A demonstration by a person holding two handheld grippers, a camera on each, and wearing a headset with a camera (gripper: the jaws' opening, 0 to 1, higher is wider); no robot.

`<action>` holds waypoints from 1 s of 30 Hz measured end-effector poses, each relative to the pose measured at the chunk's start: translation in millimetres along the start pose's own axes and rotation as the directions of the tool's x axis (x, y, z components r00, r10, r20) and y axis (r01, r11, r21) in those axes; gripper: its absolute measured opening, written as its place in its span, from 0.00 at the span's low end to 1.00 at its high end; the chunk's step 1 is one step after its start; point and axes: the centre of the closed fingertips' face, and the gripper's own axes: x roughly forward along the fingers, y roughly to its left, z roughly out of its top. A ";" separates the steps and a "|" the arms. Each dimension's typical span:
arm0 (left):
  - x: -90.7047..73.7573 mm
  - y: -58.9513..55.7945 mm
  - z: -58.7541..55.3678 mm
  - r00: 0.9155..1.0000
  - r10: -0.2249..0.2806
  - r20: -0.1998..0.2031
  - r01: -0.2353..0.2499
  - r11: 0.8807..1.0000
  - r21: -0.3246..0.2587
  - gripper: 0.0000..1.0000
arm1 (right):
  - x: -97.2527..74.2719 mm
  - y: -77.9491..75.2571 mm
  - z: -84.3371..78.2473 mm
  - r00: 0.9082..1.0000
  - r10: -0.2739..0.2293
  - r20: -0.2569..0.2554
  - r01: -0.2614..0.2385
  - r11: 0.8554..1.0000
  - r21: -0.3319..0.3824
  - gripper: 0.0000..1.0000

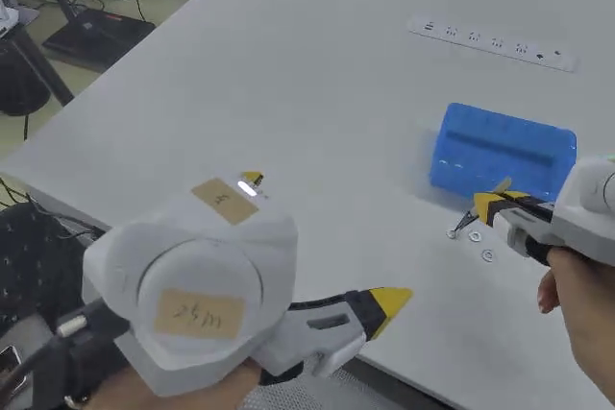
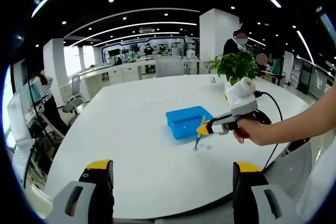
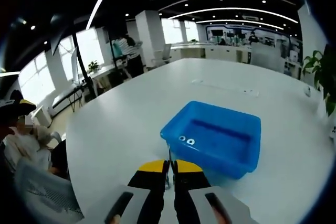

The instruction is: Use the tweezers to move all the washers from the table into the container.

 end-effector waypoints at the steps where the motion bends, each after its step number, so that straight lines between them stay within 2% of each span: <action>1: -0.4 1.4 -1.0 1.000 0.006 -0.004 -0.006 1.000 -0.005 0.96 | -0.4 -0.1 0.0 1.000 -0.001 0.001 0.001 1.000 0.003 0.02; 8: -1.1 4.7 0.9 1.000 0.023 0.000 -0.023 1.000 -0.021 0.96 | -3.2 -1.2 -2.2 1.000 -0.002 0.003 0.001 1.000 0.030 0.02; 26: 9.3 0.2 -4.4 0.999 -0.009 -0.038 0.009 1.000 -0.013 0.97 | -2.7 1.5 -4.4 1.000 0.011 0.000 -0.011 1.000 0.029 0.02; 28: 10.4 -0.1 -4.6 0.999 -0.011 -0.039 0.010 1.000 -0.014 0.97 | -2.3 6.6 -5.2 1.000 0.021 -0.006 -0.021 1.000 -0.021 0.01; 30: 11.4 -0.5 -4.7 0.999 -0.012 -0.038 0.012 1.000 -0.016 0.97 | -2.6 8.0 -5.6 1.000 0.001 -0.013 -0.002 0.996 -0.090 0.01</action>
